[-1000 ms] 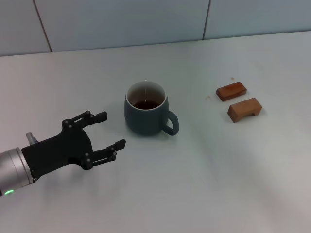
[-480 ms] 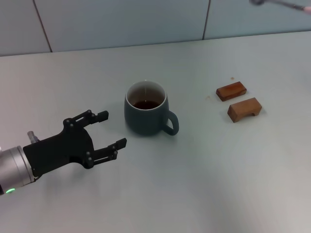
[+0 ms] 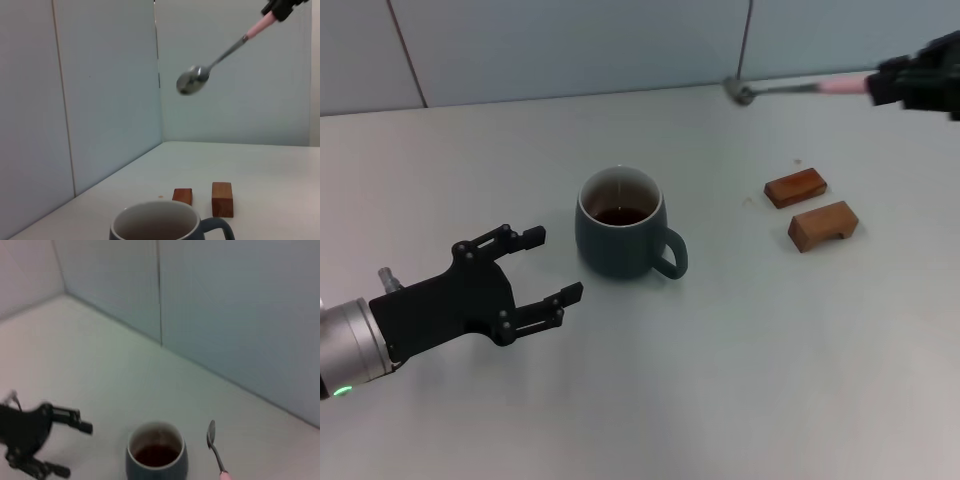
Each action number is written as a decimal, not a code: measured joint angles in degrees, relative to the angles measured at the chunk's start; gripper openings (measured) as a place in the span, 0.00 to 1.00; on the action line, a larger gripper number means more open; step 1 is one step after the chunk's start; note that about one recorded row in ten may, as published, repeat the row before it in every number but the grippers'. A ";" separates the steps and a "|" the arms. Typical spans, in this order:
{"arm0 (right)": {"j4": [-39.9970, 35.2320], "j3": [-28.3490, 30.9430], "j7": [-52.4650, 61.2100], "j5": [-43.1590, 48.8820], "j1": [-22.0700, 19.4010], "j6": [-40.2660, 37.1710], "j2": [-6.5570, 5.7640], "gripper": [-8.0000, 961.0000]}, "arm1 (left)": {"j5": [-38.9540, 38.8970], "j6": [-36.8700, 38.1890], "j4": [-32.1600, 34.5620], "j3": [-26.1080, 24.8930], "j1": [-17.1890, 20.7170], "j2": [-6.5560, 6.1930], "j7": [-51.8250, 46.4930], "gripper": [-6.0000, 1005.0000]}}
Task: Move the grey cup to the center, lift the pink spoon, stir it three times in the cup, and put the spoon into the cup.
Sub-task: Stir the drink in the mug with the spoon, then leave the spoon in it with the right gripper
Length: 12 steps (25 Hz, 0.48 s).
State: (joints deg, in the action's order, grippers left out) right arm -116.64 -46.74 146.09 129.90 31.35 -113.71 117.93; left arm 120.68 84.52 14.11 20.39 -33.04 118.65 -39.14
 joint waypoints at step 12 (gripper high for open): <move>22.30 -8.23 2.80 15.25 19.15 2.57 0.06 0.13 | 0.08 -0.08 1.20 0.16 0.19 -0.21 -1.48 0.80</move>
State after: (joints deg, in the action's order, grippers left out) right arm -94.34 -54.97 148.89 145.14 50.50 -111.14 117.99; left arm 120.76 84.44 15.32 20.55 -32.85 118.43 -40.62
